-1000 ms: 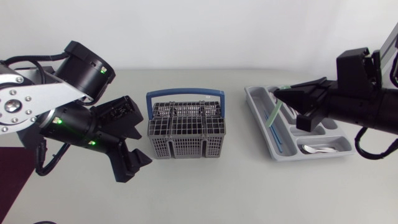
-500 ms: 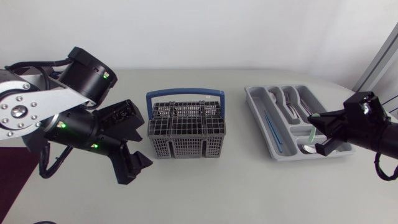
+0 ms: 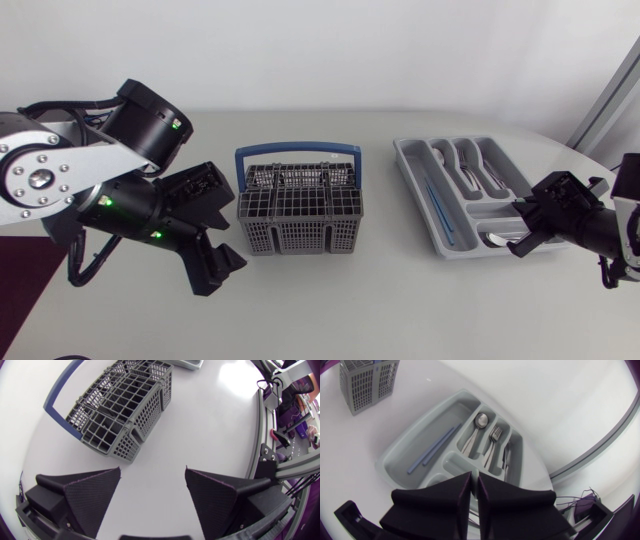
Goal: Unload the cutlery basket into the drawer organizer.
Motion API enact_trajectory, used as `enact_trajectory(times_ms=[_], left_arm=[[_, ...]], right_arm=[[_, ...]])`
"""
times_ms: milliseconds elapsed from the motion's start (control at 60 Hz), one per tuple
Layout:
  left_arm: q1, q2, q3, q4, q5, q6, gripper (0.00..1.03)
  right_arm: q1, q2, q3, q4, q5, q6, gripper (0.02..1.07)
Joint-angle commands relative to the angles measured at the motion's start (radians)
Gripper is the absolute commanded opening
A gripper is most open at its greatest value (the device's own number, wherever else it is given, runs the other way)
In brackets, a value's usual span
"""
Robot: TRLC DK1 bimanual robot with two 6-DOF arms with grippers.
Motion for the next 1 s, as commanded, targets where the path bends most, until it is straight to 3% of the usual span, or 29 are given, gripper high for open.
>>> enact_trajectory(times_ms=[0,233,350,417,550,600,783,983], left_arm=[[-0.006,0.015,-0.011,0.001,0.002,-0.003,0.98],[0.005,0.016,-0.013,0.001,0.002,-0.001,0.98],[0.011,0.016,-0.016,0.001,0.002,0.001,0.98],[0.020,0.015,-0.016,0.001,0.002,0.002,0.98],[0.051,0.010,-0.016,0.001,0.002,0.007,0.98],[0.065,0.006,-0.018,0.001,0.002,0.011,0.98],[0.109,-0.002,-0.008,0.001,0.002,0.014,0.98],[0.152,-0.011,-0.007,0.001,0.004,0.016,0.98]], right_arm=[[-0.004,0.043,-0.041,0.067,0.051,-0.043,0.08],[0.053,0.173,-0.067,0.167,0.148,-0.067,0.09],[0.086,0.208,-0.076,0.188,0.172,-0.060,0.41],[0.108,0.210,-0.084,0.193,0.186,-0.057,0.50],[0.135,0.172,-0.096,0.190,0.203,-0.053,0.87],[0.145,0.136,-0.100,0.179,0.209,-0.050,0.94],[0.180,0.001,-0.100,0.104,0.229,-0.027,1.01],[0.257,-0.172,-0.084,-0.026,0.258,0.032,1.01]])
